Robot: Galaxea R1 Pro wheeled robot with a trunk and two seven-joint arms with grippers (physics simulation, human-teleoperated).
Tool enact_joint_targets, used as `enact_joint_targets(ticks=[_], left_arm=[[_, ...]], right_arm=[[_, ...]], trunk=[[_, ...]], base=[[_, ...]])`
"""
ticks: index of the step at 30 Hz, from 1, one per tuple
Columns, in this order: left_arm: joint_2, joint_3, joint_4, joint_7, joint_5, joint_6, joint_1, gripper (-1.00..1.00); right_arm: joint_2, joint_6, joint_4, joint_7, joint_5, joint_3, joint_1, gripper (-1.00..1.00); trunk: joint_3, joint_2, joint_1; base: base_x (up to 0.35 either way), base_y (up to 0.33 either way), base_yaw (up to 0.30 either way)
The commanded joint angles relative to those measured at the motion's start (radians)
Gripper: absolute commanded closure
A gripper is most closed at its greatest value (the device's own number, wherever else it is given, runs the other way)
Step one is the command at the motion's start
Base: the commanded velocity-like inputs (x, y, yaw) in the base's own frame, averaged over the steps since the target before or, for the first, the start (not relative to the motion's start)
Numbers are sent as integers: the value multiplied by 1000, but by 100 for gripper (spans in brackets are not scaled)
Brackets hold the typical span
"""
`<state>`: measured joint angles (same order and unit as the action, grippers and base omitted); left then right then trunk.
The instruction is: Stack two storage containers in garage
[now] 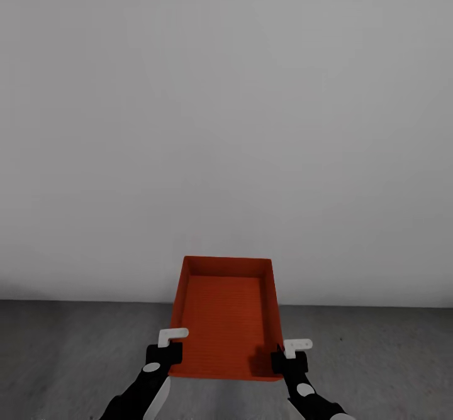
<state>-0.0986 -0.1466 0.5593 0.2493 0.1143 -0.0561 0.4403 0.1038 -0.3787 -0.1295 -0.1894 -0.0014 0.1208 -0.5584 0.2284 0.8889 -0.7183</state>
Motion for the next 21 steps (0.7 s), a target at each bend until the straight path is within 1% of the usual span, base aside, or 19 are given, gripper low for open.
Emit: enact_joint_targets(ticks=[1,21], left_arm=[[2,-7,1,13,15,-5,0,100],[1,-7,-1,10,17,-7,0,100]], right_arm=[[0,-68,-13,-5,21,-24,-1,100],[0,-68,-13,-5,21,-24,-1,100]], trunk=[[3,1,0],[35,1,0]], base=[[0,0,0],[0,0,0]])
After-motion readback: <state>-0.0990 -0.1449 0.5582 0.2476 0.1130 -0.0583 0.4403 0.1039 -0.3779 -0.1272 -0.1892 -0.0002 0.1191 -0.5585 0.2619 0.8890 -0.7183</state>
